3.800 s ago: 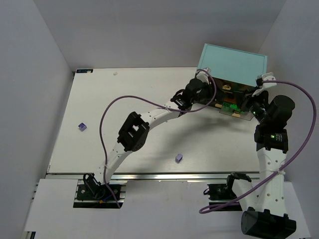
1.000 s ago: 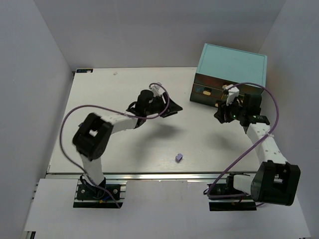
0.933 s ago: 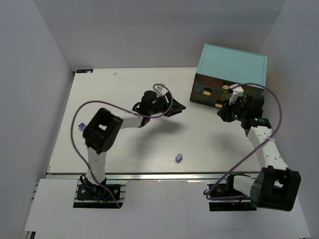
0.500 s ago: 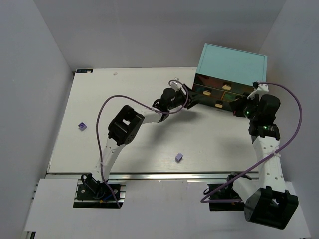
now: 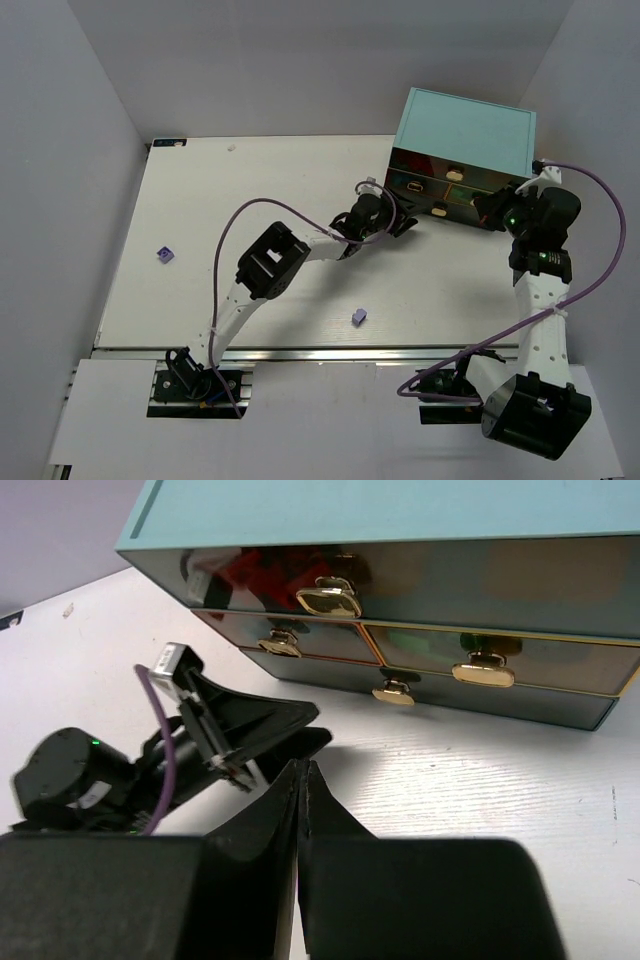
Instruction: Sort the legos into containers by color
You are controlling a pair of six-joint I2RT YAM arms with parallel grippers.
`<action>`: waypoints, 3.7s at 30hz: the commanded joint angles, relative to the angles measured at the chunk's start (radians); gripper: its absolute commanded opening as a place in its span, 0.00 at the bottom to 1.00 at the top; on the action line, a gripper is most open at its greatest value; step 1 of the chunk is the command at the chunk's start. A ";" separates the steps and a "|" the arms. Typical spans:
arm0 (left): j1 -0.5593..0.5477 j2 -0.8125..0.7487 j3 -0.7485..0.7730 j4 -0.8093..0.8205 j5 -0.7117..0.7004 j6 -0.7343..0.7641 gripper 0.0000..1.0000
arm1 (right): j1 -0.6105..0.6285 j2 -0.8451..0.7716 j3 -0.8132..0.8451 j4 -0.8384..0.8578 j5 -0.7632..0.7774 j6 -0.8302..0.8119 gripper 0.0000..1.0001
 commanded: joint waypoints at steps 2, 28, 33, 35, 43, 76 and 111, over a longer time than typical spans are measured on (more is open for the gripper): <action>-0.021 0.079 0.142 -0.038 -0.082 -0.006 0.68 | -0.026 0.014 0.070 0.023 -0.034 0.030 0.00; -0.076 0.306 0.490 -0.158 -0.186 -0.086 0.67 | -0.069 0.026 0.057 0.037 -0.046 0.057 0.00; -0.096 0.307 0.498 -0.165 -0.206 -0.106 0.64 | -0.069 0.026 0.050 0.033 -0.051 0.057 0.00; -0.105 0.307 0.499 -0.168 -0.215 -0.118 0.63 | -0.069 0.026 0.048 0.038 -0.051 0.062 0.00; -0.105 0.269 0.438 -0.171 -0.251 -0.146 0.60 | -0.069 0.025 0.044 0.038 -0.057 0.065 0.00; -0.142 0.240 0.498 -0.339 -0.441 -0.265 0.52 | -0.069 0.020 0.030 0.035 -0.072 0.074 0.00; -0.142 0.071 0.182 -0.121 -0.412 -0.221 0.48 | -0.069 0.013 0.037 0.017 -0.092 0.059 0.00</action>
